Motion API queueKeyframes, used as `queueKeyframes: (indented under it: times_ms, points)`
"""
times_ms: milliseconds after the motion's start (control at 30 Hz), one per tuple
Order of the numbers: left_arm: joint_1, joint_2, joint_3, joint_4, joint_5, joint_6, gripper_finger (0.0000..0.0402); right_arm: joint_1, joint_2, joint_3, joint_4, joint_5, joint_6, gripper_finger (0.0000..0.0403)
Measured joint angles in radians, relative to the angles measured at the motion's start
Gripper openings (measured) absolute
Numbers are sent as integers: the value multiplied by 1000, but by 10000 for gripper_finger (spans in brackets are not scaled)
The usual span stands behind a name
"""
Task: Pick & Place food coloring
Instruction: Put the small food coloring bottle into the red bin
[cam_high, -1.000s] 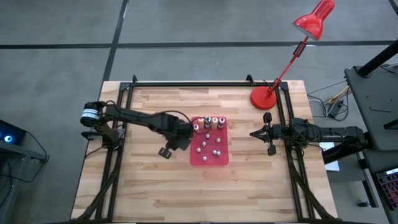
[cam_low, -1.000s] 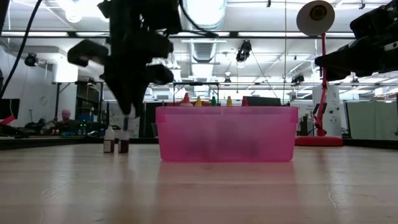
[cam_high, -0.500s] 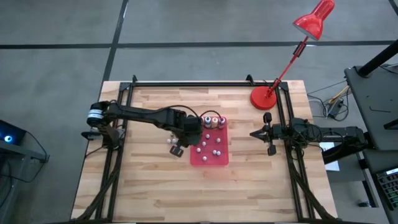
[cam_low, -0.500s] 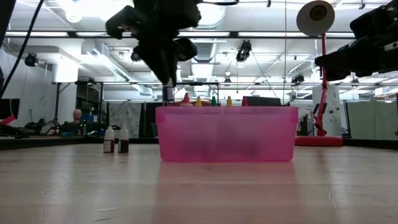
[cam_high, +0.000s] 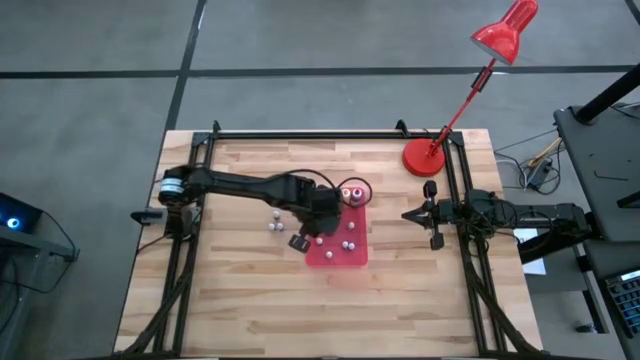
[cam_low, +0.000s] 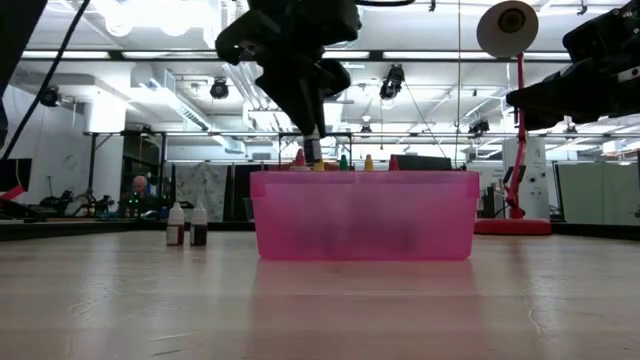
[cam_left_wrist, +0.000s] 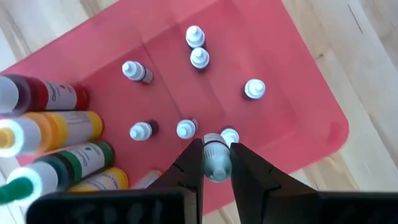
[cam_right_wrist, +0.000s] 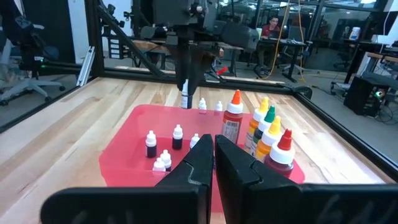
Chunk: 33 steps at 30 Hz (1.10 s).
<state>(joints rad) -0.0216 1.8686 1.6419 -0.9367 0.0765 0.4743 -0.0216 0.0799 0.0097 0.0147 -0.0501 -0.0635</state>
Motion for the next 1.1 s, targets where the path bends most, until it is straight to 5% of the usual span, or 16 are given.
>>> queueKeyframes:
  times_ms: [533, 1100]
  points:
    - [-1, 98, 157, -5, 1, 18, 35, 0, 1, 0, 0, 0, 2, 9]
    - [1, 152, 133, 70, 1, 24, 35, 0, 1, 0, 0, 0, 0, 9]
